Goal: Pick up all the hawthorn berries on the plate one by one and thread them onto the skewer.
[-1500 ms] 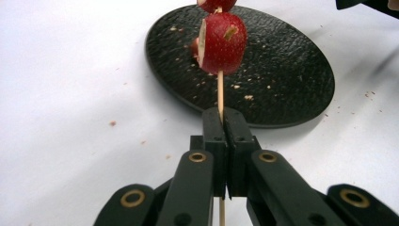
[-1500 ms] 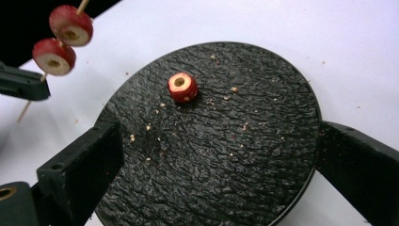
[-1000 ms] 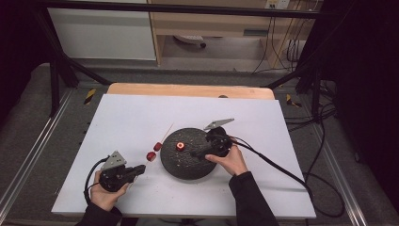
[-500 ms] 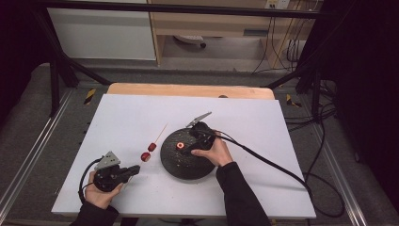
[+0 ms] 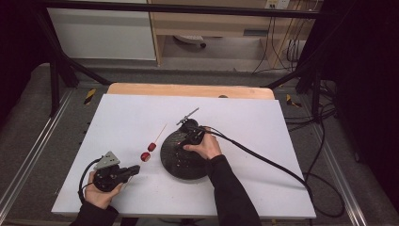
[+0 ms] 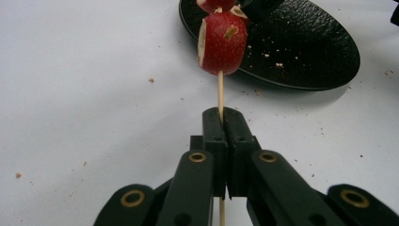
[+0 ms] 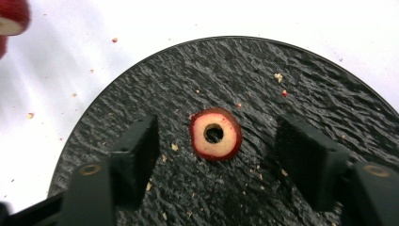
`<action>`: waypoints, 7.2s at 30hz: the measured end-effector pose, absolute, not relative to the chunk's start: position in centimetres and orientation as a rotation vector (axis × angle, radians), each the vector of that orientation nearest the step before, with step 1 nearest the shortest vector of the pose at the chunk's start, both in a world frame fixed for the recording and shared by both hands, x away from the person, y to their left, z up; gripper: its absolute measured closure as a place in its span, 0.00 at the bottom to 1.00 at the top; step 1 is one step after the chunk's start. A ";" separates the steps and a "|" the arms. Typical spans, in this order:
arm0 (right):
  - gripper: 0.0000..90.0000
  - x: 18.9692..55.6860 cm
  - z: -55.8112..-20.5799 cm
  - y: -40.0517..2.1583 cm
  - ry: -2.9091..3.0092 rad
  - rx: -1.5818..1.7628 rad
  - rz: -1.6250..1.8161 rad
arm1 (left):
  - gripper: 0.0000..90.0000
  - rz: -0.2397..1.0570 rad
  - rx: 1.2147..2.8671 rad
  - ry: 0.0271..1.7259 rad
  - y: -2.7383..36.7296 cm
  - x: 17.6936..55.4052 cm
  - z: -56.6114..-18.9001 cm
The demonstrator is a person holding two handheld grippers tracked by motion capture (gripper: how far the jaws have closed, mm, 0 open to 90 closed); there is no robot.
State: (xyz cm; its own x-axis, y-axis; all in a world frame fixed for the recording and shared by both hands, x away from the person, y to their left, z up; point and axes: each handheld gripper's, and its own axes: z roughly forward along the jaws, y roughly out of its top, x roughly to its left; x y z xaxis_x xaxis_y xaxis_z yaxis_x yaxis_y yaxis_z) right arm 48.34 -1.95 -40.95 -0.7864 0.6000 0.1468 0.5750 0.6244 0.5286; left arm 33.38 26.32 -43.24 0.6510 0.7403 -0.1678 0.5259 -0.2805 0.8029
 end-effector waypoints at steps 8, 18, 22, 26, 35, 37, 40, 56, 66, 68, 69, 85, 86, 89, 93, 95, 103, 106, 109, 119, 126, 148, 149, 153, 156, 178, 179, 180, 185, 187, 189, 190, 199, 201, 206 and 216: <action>0.53 49.2 -41.4 -1.9 2.809 1.084 0.893 | 0.98 0.294 1.962 0.991 26.2 33.4 -43.3; 0.66 49.5 -41.8 -1.8 2.837 1.123 0.906 | 0.98 0.292 1.962 0.991 26.2 33.4 -43.3; 0.67 49.6 -41.9 -1.8 2.843 1.120 0.906 | 0.98 0.293 1.963 0.989 26.2 33.4 -43.3; 0.68 49.6 -41.8 -1.8 2.851 1.138 0.897 | 0.98 0.294 1.964 0.988 26.2 33.4 -43.2; 0.69 49.4 -41.5 -1.9 2.832 1.189 0.922 | 0.98 0.296 1.965 0.984 26.1 33.3 -43.2; 0.69 49.4 -41.2 -2.0 2.831 1.174 0.932 | 0.98 0.295 1.964 0.982 26.0 33.3 -43.2; 0.69 49.1 -40.7 -2.2 2.824 1.187 0.946 | 0.98 0.296 1.966 0.981 25.9 33.3 -43.1; 0.69 47.3 -39.1 -4.3 2.783 1.228 1.036 | 0.98 0.301 1.968 0.973 25.3 33.1 -43.1; 0.69 45.7 -39.3 -7.2 2.647 1.300 1.301 | 0.98 0.305 1.977 0.956 24.7 33.0 -43.0; 0.69 45.2 -39.5 -7.7 2.616 1.312 1.365 | 0.98 0.304 1.977 0.954 24.5 32.9 -43.1; 0.69 45.0 -39.6 -7.9 2.603 1.322 1.390 | 0.98 0.305 1.978 0.953 24.4 32.9 -43.1; 0.70 42.9 -41.0 -11.1 2.330 1.455 1.713 | 0.98 0.304 1.971 0.936 22.8 32.5 -43.0; 0.70 42.8 -41.0 -11.2 2.309 1.462 1.731 | 0.98 0.307 1.972 0.933 22.7 32.4 -43.0; 0.70 42.5 -41.2 -11.5 2.229 1.482 1.800 | 0.98 0.315 1.964 0.938 22.3 32.3 -43.0; 0.70 42.2 -41.6 -11.7 2.124 1.508 1.870 | 0.98 0.319 1.954 0.946 21.7 32.3 -43.1; 0.70 42.0 -41.7 -11.8 2.070 1.517 1.916 | 0.98 0.323 1.957 0.945 21.4 32.2 -43.1; 0.70 41.6 -42.0 -11.6 1.933 1.529 2.010 | 0.98 0.324 1.941 0.957 20.6 32.0 -43.3; 0.70 41.4 -42.1 -11.4 1.894 1.538 2.032 | 0.98 0.322 1.936 0.959 20.4 31.9 -43.3; 0.70 41.3 -42.2 -11.2 1.852 1.554 2.054 | 0.98 0.320 1.932 0.961 20.2 31.8 -43.4; 0.70 41.4 -41.9 -11.2 1.729 1.542 2.111 | 0.98 0.309 1.903 0.986 19.5 31.5 -43.5; 0.70 41.8 -41.6 -11.5 1.656 1.530 2.140 | 0.98 0.309 1.876 0.994 18.9 31.4 -43.1; 0.70 43.3 -39.5 -13.1 1.493 1.523 2.255 | 0.98 0.306 1.864 0.980 16.6 31.9 -42.6; 0.70 43.3 -39.4 -13.1 1.485 1.522 2.260 | 0.98 0.307 1.863 0.979 16.5 31.8 -42.6; 0.70 43.4 -39.2 -13.3 1.467 1.519 2.269 | 0.98 0.300 1.858 0.979 16.0 31.8 -42.5; 0.70 43.6 -39.3 -13.3 1.453 1.520 2.279 | 0.98 0.300 1.859 0.973 15.6 31.9 -42.3; 0.70 43.5 -39.3 -13.2 1.386 1.511 2.330 | 0.98 0.285 1.848 0.959 13.7 32.0 -41.9; 0.70 43.5 -39.3 -13.2 1.384 1.509 2.332 | 0.98 0.284 1.847 0.960 13.7 32.0 -41.9; 0.70 43.5 -39.3 -13.2 1.384 1.507 2.334 | 0.98 0.284 1.846 0.961 13.7 32.0 -41.9; 0.70 43.4 -39.3 -13.2 1.384 1.505 2.339 | 0.98 0.282 1.841 0.965 13.8 32.1 -41.9; 0.70 43.5 -39.3 -13.2 1.384 1.507 2.341 | 0.98 0.282 1.839 0.966 13.8 32.0 -41.9; 0.70 43.5 -39.3 -13.2 1.385 1.507 2.341 | 0.98 0.281 1.838 0.966 13.7 32.1 -41.9; 0.70 43.5 -39.3 -13.2 1.384 1.508 2.340 | 0.98 0.279 1.835 0.967 13.7 32.1 -41.9; 0.70 43.4 -39.4 -13.1 1.378 1.513 2.350 | 0.98 0.268 1.813 0.983 13.1 32.3 -41.8; 0.70 43.4 -39.5 -13.1 1.377 1.512 2.353 | 0.98 0.270 1.804 0.989 12.9 32.3 -41.7; 0.70 43.3 -39.6 -13.0 1.379 1.516 2.360 | 0.98 0.275 1.795 1.001 12.5 32.5 -41.5; 0.70 43.1 -39.6 -12.9 1.374 1.509 2.359 | 0.99 0.277 1.792 1.008 11.7 33.1 -41.3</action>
State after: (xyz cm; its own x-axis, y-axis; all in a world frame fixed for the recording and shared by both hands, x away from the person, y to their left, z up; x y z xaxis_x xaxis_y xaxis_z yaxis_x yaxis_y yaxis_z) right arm 43.14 -12.95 -39.56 -0.5317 0.4427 0.7220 0.4096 -0.6117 0.6767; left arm 33.12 11.66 -41.35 0.6234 0.7393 -0.2548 0.5055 -0.1324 0.8526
